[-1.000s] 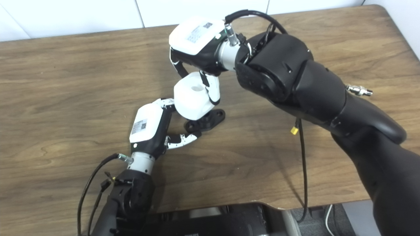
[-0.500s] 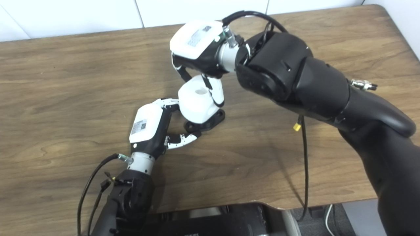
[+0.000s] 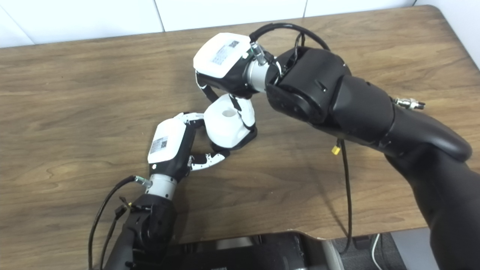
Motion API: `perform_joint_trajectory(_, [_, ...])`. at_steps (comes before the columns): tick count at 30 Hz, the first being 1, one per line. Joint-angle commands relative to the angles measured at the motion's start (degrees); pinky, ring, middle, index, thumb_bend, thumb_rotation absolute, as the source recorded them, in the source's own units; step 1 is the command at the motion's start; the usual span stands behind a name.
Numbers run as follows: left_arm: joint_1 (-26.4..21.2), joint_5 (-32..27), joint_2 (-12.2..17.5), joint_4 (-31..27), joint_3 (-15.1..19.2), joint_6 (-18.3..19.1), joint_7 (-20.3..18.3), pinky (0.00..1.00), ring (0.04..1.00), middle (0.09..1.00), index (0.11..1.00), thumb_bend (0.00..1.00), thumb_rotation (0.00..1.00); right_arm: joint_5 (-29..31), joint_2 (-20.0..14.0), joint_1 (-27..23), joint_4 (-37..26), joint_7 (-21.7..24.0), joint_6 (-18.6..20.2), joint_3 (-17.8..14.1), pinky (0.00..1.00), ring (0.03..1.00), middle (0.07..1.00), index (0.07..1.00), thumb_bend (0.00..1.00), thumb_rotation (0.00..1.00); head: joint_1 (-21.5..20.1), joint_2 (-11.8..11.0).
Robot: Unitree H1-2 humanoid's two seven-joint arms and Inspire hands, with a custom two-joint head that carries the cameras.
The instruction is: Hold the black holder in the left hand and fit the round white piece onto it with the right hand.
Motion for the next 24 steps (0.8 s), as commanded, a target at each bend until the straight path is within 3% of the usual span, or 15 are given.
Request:
perform_joint_trajectory(1, [-0.9, 0.8, -0.6, -1.7, -0.2, -0.3, 0.3, 0.89, 0.806, 0.751, 0.483, 0.52, 0.06, -1.2, 0.2, -1.4, -1.1, 5.9, 1.7, -1.0, 0.68, 0.865, 0.746, 0.482, 0.52, 0.13, -0.1, 0.1])
perform_joint_trajectory(12, [-0.9, 0.8, -0.7, -1.7, -0.2, -0.5, 0.6, 0.89, 0.803, 0.746, 0.483, 0.52, 0.05, -3.6, 0.6, -0.2, -1.1, 5.9, 1.7, -0.2, 0.67, 0.873, 0.746, 0.482, 0.52, 0.13, -0.1, 0.1])
perform_joint_trajectory(24, [-0.7, 1.0, -0.9, -2.9, -0.2, 0.3, -0.3, 0.89, 0.809, 0.751, 0.483, 0.52, 0.06, -3.9, -0.1, -0.8, -0.9, 5.9, 1.7, 3.4, 0.64, 0.842, 0.738, 0.482, 0.52, 0.13, -0.4, 0.8])
